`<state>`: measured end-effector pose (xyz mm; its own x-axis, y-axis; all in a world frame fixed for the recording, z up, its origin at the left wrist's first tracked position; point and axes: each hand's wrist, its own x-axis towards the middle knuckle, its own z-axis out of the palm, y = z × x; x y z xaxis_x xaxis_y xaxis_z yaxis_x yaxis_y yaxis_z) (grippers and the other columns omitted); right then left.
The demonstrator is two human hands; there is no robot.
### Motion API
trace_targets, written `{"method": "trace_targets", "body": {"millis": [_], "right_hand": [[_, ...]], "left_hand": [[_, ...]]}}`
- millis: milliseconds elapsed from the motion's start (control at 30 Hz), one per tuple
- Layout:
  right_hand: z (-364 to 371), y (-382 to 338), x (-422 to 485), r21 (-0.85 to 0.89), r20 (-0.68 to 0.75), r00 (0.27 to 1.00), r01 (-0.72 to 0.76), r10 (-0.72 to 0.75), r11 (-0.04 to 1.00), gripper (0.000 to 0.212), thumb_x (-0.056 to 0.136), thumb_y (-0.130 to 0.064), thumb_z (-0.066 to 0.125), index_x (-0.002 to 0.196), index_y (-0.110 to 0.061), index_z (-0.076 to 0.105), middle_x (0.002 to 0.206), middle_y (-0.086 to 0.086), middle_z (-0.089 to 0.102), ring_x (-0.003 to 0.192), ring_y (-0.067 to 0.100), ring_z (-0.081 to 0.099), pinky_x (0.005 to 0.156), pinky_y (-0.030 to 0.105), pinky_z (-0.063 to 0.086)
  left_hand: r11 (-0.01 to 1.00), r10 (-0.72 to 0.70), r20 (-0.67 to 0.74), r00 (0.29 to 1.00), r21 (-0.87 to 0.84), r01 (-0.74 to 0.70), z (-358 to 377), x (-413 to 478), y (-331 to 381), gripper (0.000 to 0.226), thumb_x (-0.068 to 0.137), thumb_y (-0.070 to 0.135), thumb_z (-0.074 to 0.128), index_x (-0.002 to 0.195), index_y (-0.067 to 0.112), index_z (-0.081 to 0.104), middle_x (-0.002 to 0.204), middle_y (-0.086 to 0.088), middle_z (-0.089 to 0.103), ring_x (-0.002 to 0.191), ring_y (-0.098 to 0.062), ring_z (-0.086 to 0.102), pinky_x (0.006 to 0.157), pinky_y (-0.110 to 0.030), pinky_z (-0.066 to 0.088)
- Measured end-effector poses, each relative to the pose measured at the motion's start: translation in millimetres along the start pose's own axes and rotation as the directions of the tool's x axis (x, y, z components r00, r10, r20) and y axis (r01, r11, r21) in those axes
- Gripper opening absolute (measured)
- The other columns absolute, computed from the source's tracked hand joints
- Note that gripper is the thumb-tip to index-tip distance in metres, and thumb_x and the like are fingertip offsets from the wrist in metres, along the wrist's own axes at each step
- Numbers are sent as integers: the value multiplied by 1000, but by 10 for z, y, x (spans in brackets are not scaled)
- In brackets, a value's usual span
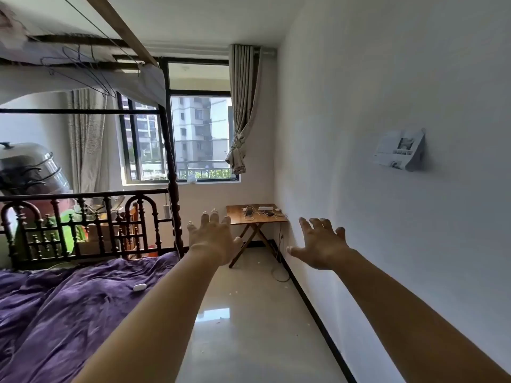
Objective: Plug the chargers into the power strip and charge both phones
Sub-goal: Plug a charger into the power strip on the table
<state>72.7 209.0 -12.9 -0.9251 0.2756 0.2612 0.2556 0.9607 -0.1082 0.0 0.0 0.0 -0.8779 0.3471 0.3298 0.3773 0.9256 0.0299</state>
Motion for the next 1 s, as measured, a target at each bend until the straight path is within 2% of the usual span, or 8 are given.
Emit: {"method": "trace_targets", "body": {"millis": [333, 533, 767, 1000], "right_hand": [[388, 406, 1263, -83, 69, 997, 21, -16, 996, 83, 86, -59, 46, 148, -18, 8, 156, 8, 14, 142, 27, 8, 110, 52, 14], [741, 520, 2190, -72, 95, 995, 20, -13, 997, 84, 86, -59, 47, 148, -17, 8, 156, 9, 15, 142, 26, 8, 110, 52, 14], [1241, 511, 3621, -90, 93, 996, 2, 7, 996, 84, 86, -58, 46, 148, -17, 8, 156, 10, 14, 142, 27, 8, 111, 52, 13], [1455, 422, 5121, -102, 53, 999, 8, -3, 995, 81, 86, -56, 48, 148, -18, 12, 154, 8, 21, 140, 26, 16, 109, 50, 18]], "left_hand": [[1000, -22, 82, 996, 9, 21, 519, 1276, 296, 68, 93, 49, 40, 149, 20, 18, 159, -9, 12, 144, -29, 7, 112, -56, 13], [1000, -19, 106, 994, 17, 17, 959, 2147, 285, 67, 93, 50, 39, 149, 19, 20, 158, -9, 13, 144, -29, 8, 112, -56, 12], [1000, 4, 118, 993, -30, -1, 1532, 3519, 89, 66, 93, 49, 39, 149, 21, 19, 159, -9, 11, 144, -29, 7, 113, -55, 12], [994, -1, 104, 995, -112, 13, 1907, 5054, -205, 66, 93, 48, 41, 148, 20, 21, 159, -9, 11, 145, -29, 7, 113, -54, 13]]}}
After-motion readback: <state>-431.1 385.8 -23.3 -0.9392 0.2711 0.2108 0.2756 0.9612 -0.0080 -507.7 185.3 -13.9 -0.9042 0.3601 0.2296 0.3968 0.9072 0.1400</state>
